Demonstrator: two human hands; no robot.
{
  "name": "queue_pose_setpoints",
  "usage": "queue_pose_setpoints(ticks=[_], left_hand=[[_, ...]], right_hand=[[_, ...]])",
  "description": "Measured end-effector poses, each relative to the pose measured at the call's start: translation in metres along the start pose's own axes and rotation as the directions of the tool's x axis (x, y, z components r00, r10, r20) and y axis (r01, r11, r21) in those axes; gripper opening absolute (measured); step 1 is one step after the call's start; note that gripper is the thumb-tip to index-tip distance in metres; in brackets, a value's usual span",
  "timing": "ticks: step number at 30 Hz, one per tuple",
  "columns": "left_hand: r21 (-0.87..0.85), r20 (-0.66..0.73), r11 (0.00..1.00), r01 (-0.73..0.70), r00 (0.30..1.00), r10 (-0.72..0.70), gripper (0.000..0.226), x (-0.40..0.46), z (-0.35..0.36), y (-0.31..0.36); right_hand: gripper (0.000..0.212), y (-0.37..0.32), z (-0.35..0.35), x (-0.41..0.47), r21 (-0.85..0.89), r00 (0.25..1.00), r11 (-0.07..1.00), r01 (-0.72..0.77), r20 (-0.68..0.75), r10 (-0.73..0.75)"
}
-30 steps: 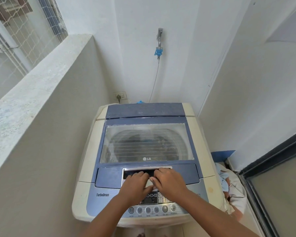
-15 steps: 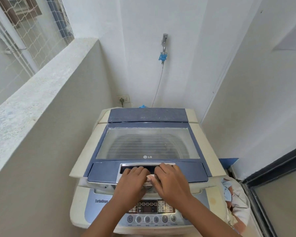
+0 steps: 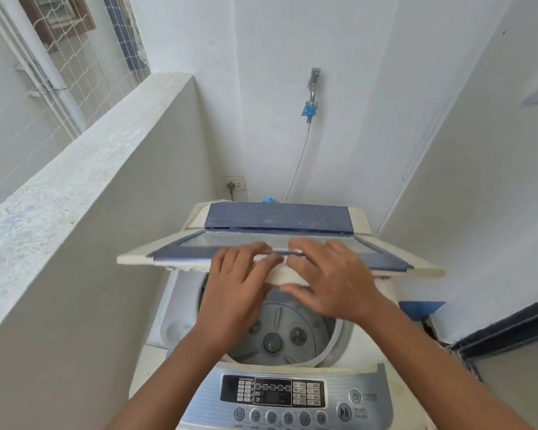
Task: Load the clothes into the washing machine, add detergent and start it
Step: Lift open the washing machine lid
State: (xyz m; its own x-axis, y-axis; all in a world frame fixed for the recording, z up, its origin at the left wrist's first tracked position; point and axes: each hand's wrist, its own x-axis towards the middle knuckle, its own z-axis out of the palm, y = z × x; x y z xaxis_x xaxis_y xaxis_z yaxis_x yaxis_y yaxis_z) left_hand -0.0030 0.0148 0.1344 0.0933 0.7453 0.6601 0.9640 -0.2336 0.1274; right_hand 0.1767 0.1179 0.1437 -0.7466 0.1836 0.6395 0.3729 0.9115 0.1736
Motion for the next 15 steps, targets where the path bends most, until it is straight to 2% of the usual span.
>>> queue_pose_setpoints(ticks=[4, 7, 9, 15], left_hand=[[0.038, -0.118, 0.999, -0.019, 0.993, 0.024, 0.040, 0.028, 0.010, -0.015], [0.048, -0.163, 0.999, -0.015, 0.986, 0.023, 0.038, 0.058, 0.019, -0.031], [0.072, -0.186, 0.997, -0.027, 0.982, 0.040, 0.037, 0.077, 0.025, -0.040], [0.132, -0.207, 0.989, -0.067, 0.974, 0.094, 0.040, 0.115, 0.049, -0.070]], right_hand=[[0.037, 0.023, 0.005, 0.023, -0.079, 0.987, 0.996, -0.044, -0.155, 0.032], [0.023, 0.036, 0.013, 0.042, -0.236, 0.964, 0.965, -0.112, -0.261, 0.048], [0.018, 0.043, 0.021, 0.053, -0.315, 0.958, 0.938, -0.148, -0.281, 0.057], [0.043, 0.059, 0.048, 0.068, -0.361, 0.954, 0.892, -0.272, -0.224, 0.200]])
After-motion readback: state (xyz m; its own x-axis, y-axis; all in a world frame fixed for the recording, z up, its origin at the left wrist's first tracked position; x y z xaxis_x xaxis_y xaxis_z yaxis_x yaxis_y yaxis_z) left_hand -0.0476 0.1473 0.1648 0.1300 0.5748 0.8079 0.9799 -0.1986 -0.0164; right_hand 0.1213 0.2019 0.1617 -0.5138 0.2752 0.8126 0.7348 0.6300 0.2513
